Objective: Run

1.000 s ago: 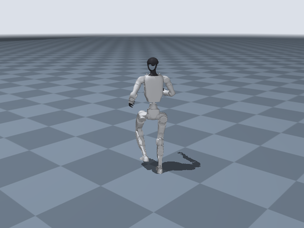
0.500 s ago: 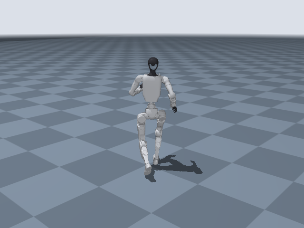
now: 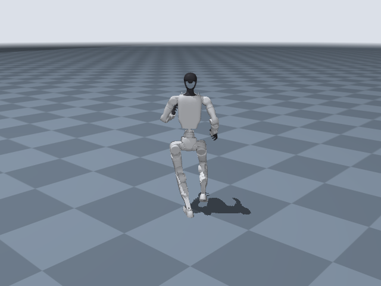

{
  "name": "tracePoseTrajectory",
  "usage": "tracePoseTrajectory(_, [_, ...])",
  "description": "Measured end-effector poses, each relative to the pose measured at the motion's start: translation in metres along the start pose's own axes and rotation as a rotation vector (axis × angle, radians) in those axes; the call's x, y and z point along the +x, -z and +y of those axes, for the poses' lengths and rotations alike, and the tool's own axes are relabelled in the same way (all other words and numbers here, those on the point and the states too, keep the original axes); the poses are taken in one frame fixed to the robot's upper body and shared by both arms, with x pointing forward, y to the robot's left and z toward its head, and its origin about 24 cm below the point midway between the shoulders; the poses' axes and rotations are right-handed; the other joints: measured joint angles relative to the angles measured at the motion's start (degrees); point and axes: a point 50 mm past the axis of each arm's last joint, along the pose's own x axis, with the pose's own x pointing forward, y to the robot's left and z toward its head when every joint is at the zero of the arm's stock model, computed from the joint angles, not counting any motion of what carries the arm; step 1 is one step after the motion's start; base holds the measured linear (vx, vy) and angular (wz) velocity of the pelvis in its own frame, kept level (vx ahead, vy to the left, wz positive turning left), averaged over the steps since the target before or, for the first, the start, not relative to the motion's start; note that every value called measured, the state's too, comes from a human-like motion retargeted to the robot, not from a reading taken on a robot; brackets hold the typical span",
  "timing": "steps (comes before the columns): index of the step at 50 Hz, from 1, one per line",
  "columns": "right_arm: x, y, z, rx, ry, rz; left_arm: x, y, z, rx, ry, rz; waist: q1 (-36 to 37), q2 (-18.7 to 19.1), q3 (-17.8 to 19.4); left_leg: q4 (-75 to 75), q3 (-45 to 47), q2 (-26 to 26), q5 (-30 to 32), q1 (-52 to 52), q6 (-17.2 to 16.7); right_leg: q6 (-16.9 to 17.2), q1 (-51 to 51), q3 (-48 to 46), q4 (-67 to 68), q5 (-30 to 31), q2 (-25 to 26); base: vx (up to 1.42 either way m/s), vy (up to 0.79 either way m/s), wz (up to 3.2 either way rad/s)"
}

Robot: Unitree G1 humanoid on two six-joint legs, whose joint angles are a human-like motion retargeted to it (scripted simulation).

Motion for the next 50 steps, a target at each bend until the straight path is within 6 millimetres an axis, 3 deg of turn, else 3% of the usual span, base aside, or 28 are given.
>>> tracePoseTrajectory(3, [-0.035,0.035,-0.012,0.007,-0.017,0.155,0.014,-0.028,-0.005,-0.104,0.009,-0.145,-3.2,4.9,-1.5,-6.7,-1.4,5.1,12.9,10.0,-8.2,0.2,-4.0,-4.6,-19.7,-0.7,5.5,0.09,-0.09,-0.09])
tracePoseTrajectory(5, [-0.052,0.046,-0.020,0.037,0.003,0.208,0.012,-0.040,-0.011,-0.147,0.046,-0.206,-3.3,7.5,-2.8,-3.9,-1.9,9.1,22.2,12.2,-13.0,1.4,-3.7,-6.2,-35.2,0.0,11.1,0.02,-0.12,-0.14])
tracePoseTrajectory(7, [-0.054,0.041,-0.023,0.073,0.036,0.194,0.003,-0.041,-0.015,-0.154,0.091,-0.213,-1.8,8.7,-3.7,6.5,-1.7,13.2,27.2,11.0,-14.7,0.7,-2.3,-7.4,-43.1,0.0,15.6,-0.05,-0.09,-0.30])
tracePoseTrajectory(9, [-0.039,0.024,-0.023,0.104,0.063,0.110,-0.013,-0.029,-0.020,-0.144,0.134,-0.137,0.5,8.5,-3.6,19.2,-1.3,16.4,27.9,9.3,-14.1,-2.5,-0.8,-7.8,-40.5,-3.4,17.9,-0.06,-0.07,-0.25])
tracePoseTrajectory(12, [0.005,-0.027,-0.028,0.123,0.100,-0.126,-0.049,0.010,-0.025,-0.088,0.199,0.108,5.3,7.8,-1.4,40.9,-1.6,22.0,22.8,2.9,-10.3,-9.0,2.9,-7.4,-31.6,-11.8,20.6,-0.05,-0.08,-0.06])
tracePoseTrajectory(15, [0.054,-0.115,-0.047,0.090,0.179,-0.477,-0.101,0.052,-0.020,-0.009,0.257,0.408,10.8,5.8,0.9,57.2,-2.5,24.9,13.8,-10.3,-3.5,-11.5,9.1,-5.3,-29.4,-19.1,21.8,-0.05,-0.08,0.21])
tracePoseTrajectory(18, [0.063,-0.201,-0.069,0.148,0.273,-0.801,-0.150,0.067,0.004,0.037,0.284,0.589,14.6,2.4,0.5,53.7,-0.9,21.9,10.7,-24.0,-0.6,-7.2,18.5,-1.6,-37.3,-15.6,20.8,0.00,-0.01,0.31])
tracePoseTrajectory(20, [0.052,-0.230,-0.075,0.223,0.280,-0.932,-0.175,0.064,0.021,0.040,0.299,0.654,16.9,-0.2,-0.7,41.1,1.9,18.7,10.1,-28.0,-0.8,-1.8,25.6,0.4,-43.6,-7.5,19.1,0.07,0.06,0.17])
tracePoseTrajectory(22, [0.041,-0.235,-0.071,0.280,0.234,-0.977,-0.193,0.060,0.031,0.022,0.292,0.702,18.0,-2.6,-2.4,22.9,4.3,13.6,11.4,-28.4,-3.0,4.5,30.5,1.1,-47.0,3.2,16.4,0.07,0.08,0.26])
tracePoseTrajectory(25, [0.033,-0.218,-0.057,0.300,0.146,-0.930,-0.206,0.057,0.032,-0.017,0.243,0.753,16.6,-5.2,-5.3,-3.9,6.5,4.5,15.0,-25.2,-6.2,10.6,32.3,0.8,-42.6,15.0,10.9,0.00,0.08,0.56])
tracePoseTrajectory(28, [0.035,-0.174,-0.038,0.253,0.092,-0.741,-0.191,0.055,0.026,-0.029,0.170,0.693,13.1,-5.4,-5.8,-2.7,6.6,0.8,12.1,-23.4,-3.9,10.7,31.2,-0.3,-28.1,16.1,6.6,-0.04,0.05,0.46])
tracePoseTrajectory(31, [0.033,-0.103,-0.013,0.168,0.075,-0.422,-0.142,0.050,0.020,0.007,0.054,0.509,8.5,-6.3,-3.9,7.9,5.8,-1.9,3.5,-20.4,2.3,8.4,25.6,-0.3,-8.5,11.5,1.0,-0.04,0.04,0.35])
tracePoseTrajectory(33, [0.027,-0.052,0.003,0.095,0.084,-0.192,-0.087,0.043,0.016,0.062,-0.045,0.322,5.2,-6.4,-1.9,11.5,4.5,-2.6,-2.3,-17.2,4.8,5.4,17.4,1.0,2.6,6.3,-1.2,-0.07,0.02,0.29])
tracePoseTrajectory(35, [0.010,-0.003,0.015,0.029,0.065,0.021,-0.033,0.025,0.013,0.073,-0.137,0.144,1.7,-5.7,-1.1,8.8,2.7,-3.4,-4.3,-11.6,5.1,2.6,7.3,2.7,8.4,1.7,-2.6,-0.03,0.01,0.12])
tracePoseTrajectory(37, [-0.016,0.035,0.014,-0.013,0.029,0.186,0.004,0.001,0.012,0.035,-0.181,-0.001,-0.8,-2.8,-0.8,2.5,0.6,-2.2,-2.7,-3.3,2.6,0.7,-0.1,2.0,5.7,-0.5,-1.5,0.03,0.01,-0.15])
tracePoseTrajectory(40, [-0.053,0.069,0.002,-0.021,-0.002,0.340,0.027,-0.030,0.009,-0.043,-0.174,-0.161,-3.1,3.4,-0.8,-4.4,-2.0,3.6,5.8,7.5,-4.7,-0.6,-4.6,-3.5,-9.6,-1.6,3.6,0.10,-0.05,-0.23])
tracePoseTrajectory(43, [-0.076,0.076,-0.007,0.026,0.026,0.382,0.021,-0.043,-0.001,-0.106,-0.103,-0.230,-3.6,6.7,-2.6,-2.7,-3.4,9.1,20.7,11.3,-12.2,0.5,-3.8,-6.3,-30.7,-0.6,10.7,0.05,-0.13,0.05])
tracePoseTrajectory(45, [-0.074,0.069,-0.010,0.067,0.065,0.350,0.009,-0.040,-0.008,-0.111,-0.036,-0.219,-2.2,8.2,-3.5,5.8,-3.7,13.1,27.3,10.1,-14.7,0.5,-1.7,-7.4,-41.0,0.0,15.7,-0.03,-0.10,-0.09])
tracePoseTrajectory(47, [-0.054,0.049,-0.012,0.104,0.106,0.242,-0.012,-0.024,-0.016,-0.089,0.035,-0.124,0.0,7.9,-3.8,17.3,-3.2,15.8,28.6,8.3,-14.2,-1.4,0.2,-7.7,-40.8,-2.4,18.0,-0.06,-0.08,-0.14])
tracePoseTrajectory(50, [-0.003,-0.005,-0.023,0.137,0.171,-0.027,-0.057,0.018,-0.022,-0.017,0.141,0.137,4.4,7.5,-2.5,38.2,-3.1,21.1,22.7,2.5,-10.9,-7.3,3.9,-7.7,-34.4,-10.2,21.0,-0.06,-0.08,-0.06])
